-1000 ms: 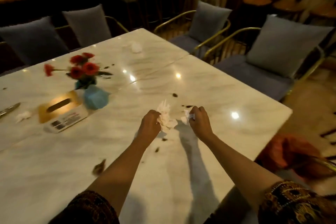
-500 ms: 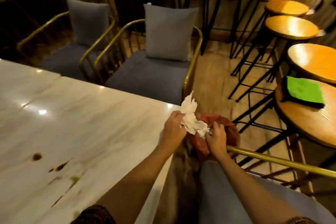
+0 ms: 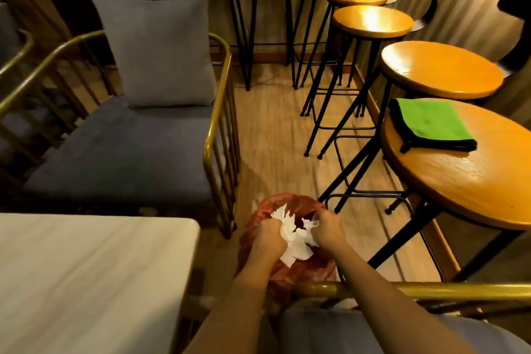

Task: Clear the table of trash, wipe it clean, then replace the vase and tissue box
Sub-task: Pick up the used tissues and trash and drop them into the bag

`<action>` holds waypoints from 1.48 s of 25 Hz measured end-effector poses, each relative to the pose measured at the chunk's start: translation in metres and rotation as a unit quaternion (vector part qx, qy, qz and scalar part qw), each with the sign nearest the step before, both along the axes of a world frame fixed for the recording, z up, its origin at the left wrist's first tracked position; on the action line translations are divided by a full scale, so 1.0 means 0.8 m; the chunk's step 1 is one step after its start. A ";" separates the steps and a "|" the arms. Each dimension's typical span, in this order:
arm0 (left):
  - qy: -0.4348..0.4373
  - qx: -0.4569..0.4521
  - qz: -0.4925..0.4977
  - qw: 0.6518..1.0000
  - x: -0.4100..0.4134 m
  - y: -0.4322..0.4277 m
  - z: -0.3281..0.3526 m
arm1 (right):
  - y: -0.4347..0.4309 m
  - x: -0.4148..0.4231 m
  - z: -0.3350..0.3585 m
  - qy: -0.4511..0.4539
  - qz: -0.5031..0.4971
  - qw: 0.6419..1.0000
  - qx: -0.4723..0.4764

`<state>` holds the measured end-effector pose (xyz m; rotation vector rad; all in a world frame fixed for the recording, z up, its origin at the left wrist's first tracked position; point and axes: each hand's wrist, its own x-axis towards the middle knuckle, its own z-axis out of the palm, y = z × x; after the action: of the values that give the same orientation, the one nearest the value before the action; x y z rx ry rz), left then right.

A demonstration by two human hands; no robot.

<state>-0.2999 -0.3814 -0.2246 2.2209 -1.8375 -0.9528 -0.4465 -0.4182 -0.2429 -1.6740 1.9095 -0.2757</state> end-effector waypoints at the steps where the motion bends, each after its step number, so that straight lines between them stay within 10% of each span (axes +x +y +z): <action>1: 0.002 0.005 -0.001 1.000 -0.004 -0.008 -0.019 | -0.009 -0.003 -0.015 0.004 0.002 1.000 0.003; 13: 0.090 -0.049 0.025 0.994 -0.028 -0.043 -0.099 | -0.047 -0.029 -0.076 0.040 0.022 0.998 -0.032; 25: 0.089 -0.181 0.026 0.979 0.056 0.044 0.157 | 0.039 0.043 0.147 0.039 0.080 0.985 -0.145; 37: -0.162 -0.227 0.116 0.953 0.304 0.560 0.317 | 0.491 0.309 0.325 -0.152 0.309 0.888 -0.304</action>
<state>-0.0568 0.0666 0.0288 2.3078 -1.6361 -0.1042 -0.1992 -0.0251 0.0172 -2.3687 1.0197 -0.8771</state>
